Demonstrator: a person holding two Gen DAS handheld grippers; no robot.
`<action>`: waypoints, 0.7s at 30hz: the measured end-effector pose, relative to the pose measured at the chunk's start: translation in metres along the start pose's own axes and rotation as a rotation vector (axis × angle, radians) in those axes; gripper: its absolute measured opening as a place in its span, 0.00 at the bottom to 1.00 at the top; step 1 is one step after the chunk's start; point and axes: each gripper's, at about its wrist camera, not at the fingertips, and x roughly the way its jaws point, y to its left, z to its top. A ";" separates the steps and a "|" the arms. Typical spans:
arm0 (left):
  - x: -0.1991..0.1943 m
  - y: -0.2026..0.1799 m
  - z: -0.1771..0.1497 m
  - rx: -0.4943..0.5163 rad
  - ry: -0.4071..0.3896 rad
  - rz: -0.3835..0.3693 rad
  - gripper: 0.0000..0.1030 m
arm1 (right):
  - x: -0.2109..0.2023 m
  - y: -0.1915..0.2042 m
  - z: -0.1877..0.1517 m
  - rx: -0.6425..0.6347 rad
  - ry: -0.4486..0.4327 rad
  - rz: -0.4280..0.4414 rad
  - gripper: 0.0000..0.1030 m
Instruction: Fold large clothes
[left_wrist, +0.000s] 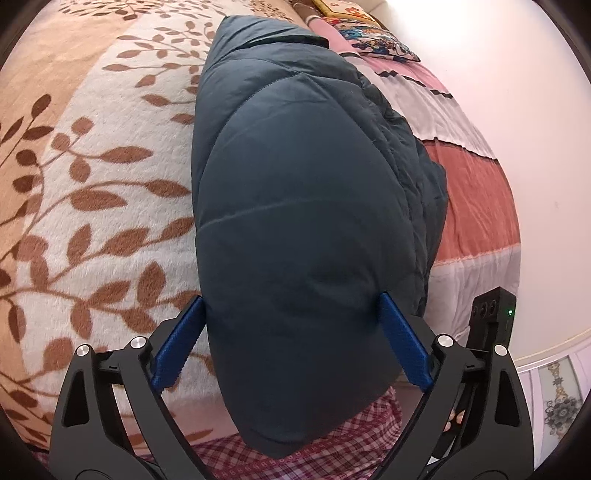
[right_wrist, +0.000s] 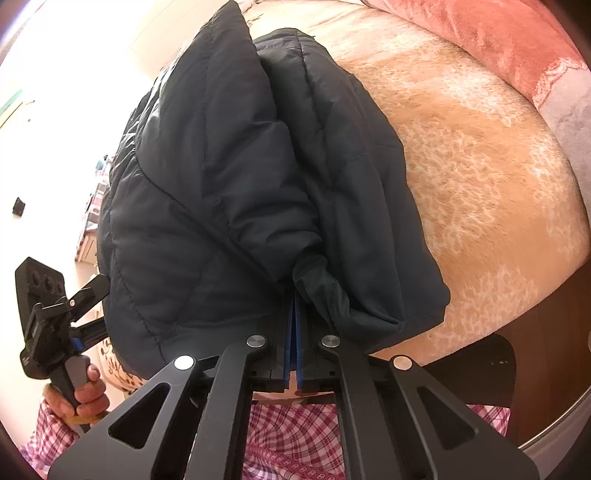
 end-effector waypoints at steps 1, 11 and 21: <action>0.001 -0.001 0.001 0.001 0.002 -0.002 0.89 | 0.000 -0.001 -0.001 0.002 0.000 0.003 0.01; -0.005 -0.003 0.000 0.044 -0.021 0.050 0.67 | -0.015 -0.011 0.008 0.035 0.013 0.237 0.79; -0.007 0.002 0.002 0.029 -0.011 0.054 0.67 | -0.085 0.000 0.032 -0.163 -0.136 0.150 0.83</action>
